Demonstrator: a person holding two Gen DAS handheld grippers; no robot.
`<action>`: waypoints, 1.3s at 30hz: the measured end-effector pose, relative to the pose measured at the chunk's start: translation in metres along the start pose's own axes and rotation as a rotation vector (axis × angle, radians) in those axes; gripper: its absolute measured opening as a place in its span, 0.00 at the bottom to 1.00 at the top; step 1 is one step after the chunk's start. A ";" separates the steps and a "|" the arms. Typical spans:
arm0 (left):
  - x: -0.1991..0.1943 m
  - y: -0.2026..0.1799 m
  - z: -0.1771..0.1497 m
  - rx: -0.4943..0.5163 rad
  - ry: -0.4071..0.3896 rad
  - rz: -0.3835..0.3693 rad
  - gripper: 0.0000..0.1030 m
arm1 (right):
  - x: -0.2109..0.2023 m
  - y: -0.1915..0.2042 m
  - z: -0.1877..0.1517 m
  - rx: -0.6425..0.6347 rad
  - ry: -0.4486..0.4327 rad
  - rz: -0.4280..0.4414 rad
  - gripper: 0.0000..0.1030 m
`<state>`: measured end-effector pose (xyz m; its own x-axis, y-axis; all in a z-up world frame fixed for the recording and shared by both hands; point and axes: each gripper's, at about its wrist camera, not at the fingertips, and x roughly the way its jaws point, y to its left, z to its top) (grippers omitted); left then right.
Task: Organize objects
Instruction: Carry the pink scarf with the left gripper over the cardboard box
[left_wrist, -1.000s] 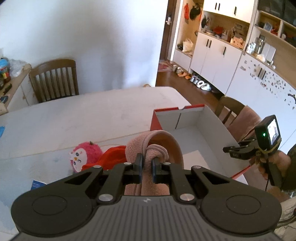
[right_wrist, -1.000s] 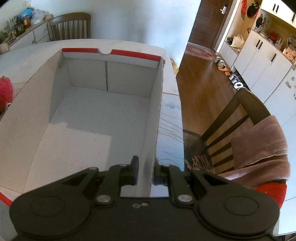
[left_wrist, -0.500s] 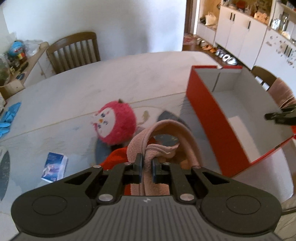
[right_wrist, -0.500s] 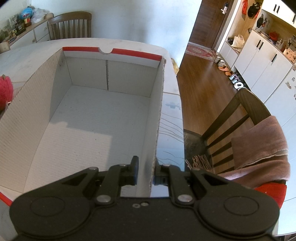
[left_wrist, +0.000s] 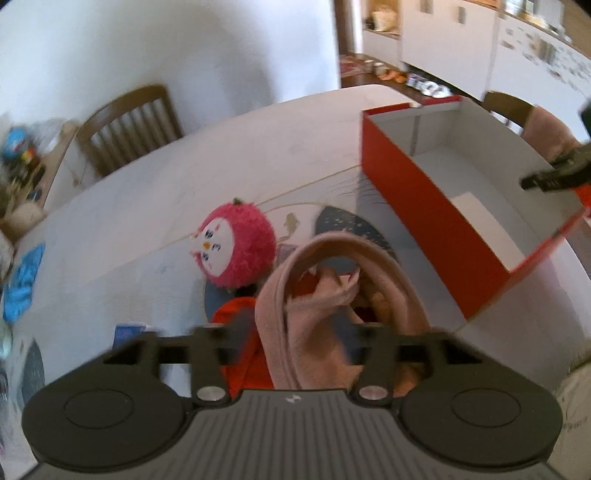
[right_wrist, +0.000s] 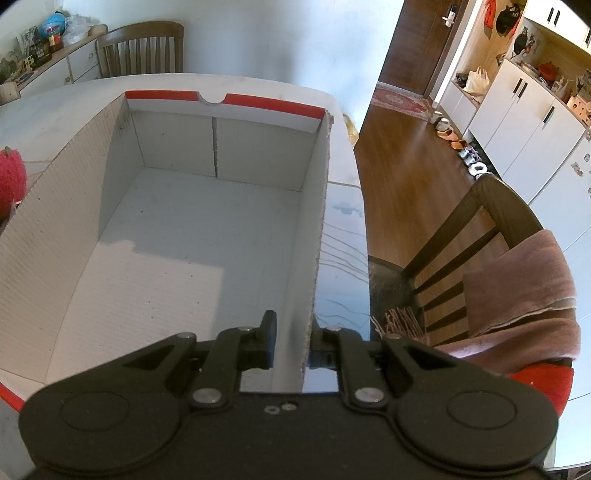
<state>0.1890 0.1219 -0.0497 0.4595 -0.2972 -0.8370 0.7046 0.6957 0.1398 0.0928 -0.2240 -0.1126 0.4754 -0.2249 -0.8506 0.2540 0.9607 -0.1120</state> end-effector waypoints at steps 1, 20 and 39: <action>0.000 0.000 0.001 0.019 -0.004 -0.002 0.64 | 0.000 0.000 0.000 0.000 0.000 0.002 0.14; 0.099 -0.073 0.028 0.514 0.095 0.072 0.63 | 0.003 0.002 0.002 -0.004 0.007 0.005 0.17; -0.027 -0.030 0.040 0.115 -0.108 -0.078 0.07 | 0.001 0.000 0.001 0.004 0.009 0.005 0.15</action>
<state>0.1777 0.0829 -0.0104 0.4518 -0.4206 -0.7867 0.7951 0.5897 0.1413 0.0936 -0.2246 -0.1132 0.4688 -0.2185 -0.8559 0.2552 0.9611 -0.1056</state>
